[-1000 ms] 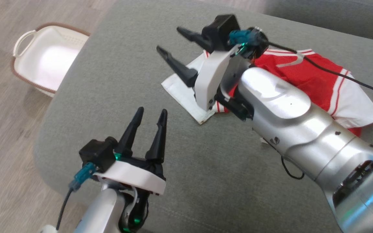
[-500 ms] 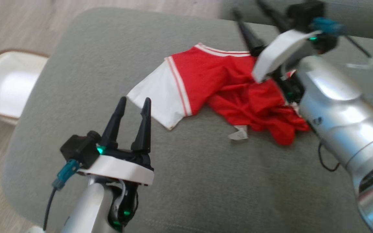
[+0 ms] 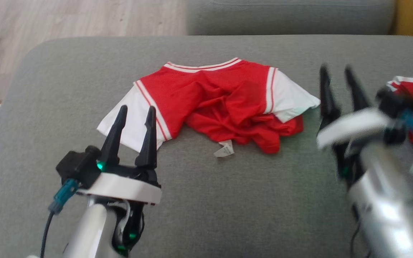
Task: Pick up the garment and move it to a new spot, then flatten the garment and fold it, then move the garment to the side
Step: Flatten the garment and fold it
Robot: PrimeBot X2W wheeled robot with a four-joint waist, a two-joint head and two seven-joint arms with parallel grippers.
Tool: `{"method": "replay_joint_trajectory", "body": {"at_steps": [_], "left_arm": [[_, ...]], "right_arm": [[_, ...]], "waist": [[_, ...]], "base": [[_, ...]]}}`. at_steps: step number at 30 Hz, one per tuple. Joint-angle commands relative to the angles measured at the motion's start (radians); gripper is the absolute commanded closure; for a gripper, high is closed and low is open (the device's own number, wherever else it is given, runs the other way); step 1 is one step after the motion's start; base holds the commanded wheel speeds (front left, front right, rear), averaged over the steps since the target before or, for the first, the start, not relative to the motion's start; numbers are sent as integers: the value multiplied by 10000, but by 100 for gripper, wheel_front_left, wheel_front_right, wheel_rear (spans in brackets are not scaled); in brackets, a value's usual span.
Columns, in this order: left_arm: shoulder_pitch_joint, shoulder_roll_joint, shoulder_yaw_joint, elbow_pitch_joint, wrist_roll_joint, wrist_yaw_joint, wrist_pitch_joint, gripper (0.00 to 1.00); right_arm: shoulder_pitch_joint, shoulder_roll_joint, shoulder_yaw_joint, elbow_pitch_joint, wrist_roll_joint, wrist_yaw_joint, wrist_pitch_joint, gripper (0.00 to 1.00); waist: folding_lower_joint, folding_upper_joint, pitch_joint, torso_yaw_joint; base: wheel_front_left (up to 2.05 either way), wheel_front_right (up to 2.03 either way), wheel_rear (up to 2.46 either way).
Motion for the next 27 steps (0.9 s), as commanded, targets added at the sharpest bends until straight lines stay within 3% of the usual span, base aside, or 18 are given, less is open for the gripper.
{"method": "replay_joint_trajectory", "body": {"at_steps": [1, 6, 15, 21, 27], "left_arm": [[-97, 55, 458, -344, 77, -27, -53, 0], [94, 55, 589, -289, 120, -62, -53, 0], [51, 55, 442, -325, 180, -176, -53, 0], [-256, 55, 233, -331, 186, -202, -53, 0], [-547, 54, -68, -209, 60, -240, -53, 0]], "right_arm": [[288, 417, -195, -792, -508, 75, -107, 0], [2065, 949, -1465, -2296, -1489, 75, -107, 0], [2970, 1006, -1640, -3447, -1579, 75, 80, 0], [2110, 1008, -2310, -2845, -2154, 75, 982, 0], [586, 1008, -2952, -1157, -2309, 75, 1941, 0]], "waist": [[0, 0, -94, -235], [0, 0, -95, -482], [0, 0, 145, -529], [0, 0, 758, -254], [0, 0, 1381, 267]], "base": [[0, 0, 0], [0, 0, 0], [0, 0, 0], [0, 0, 0], [0, 0, 0]]}}
